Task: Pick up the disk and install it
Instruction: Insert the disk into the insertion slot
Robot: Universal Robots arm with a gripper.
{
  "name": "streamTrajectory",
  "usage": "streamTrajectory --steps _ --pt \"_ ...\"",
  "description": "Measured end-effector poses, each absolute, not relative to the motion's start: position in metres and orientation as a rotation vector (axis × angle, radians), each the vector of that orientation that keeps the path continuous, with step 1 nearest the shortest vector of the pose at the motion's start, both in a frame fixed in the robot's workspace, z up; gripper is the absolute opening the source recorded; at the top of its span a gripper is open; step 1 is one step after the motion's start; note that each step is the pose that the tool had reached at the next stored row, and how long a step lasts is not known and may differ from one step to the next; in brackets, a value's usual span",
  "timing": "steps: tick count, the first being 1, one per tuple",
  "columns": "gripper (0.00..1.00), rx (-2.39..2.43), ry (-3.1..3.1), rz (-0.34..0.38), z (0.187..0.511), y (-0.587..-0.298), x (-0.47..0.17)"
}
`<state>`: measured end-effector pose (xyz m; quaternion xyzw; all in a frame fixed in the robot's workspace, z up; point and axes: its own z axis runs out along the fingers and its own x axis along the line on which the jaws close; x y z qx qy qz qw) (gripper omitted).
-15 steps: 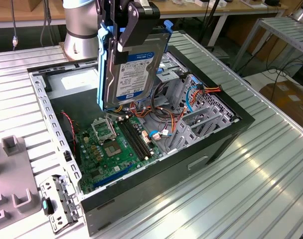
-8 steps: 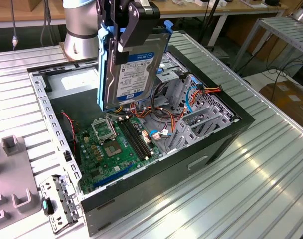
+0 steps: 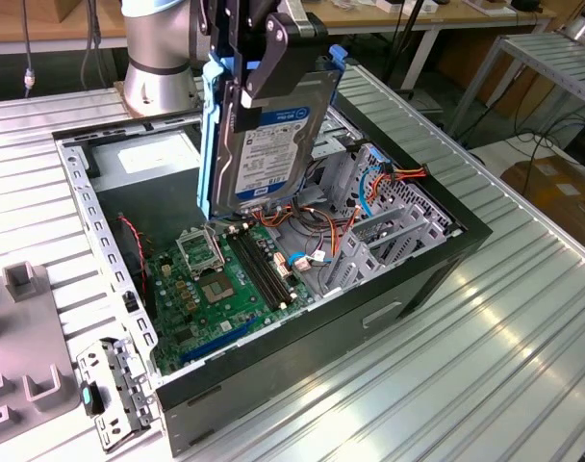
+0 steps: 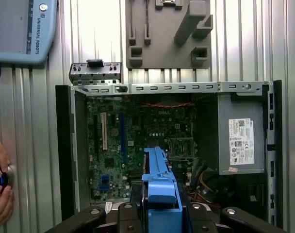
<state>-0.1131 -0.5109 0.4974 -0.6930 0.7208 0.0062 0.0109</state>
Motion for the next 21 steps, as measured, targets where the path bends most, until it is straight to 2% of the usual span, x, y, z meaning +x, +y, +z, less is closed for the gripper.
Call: streamTrajectory --steps 6,12,21 --pt "0.37 -2.162 2.249 0.019 0.497 -0.512 -0.104" --pt "0.37 -2.162 2.249 0.019 0.497 -0.530 -0.103" --pt "0.37 -2.163 2.249 0.020 0.493 -0.537 -0.053"
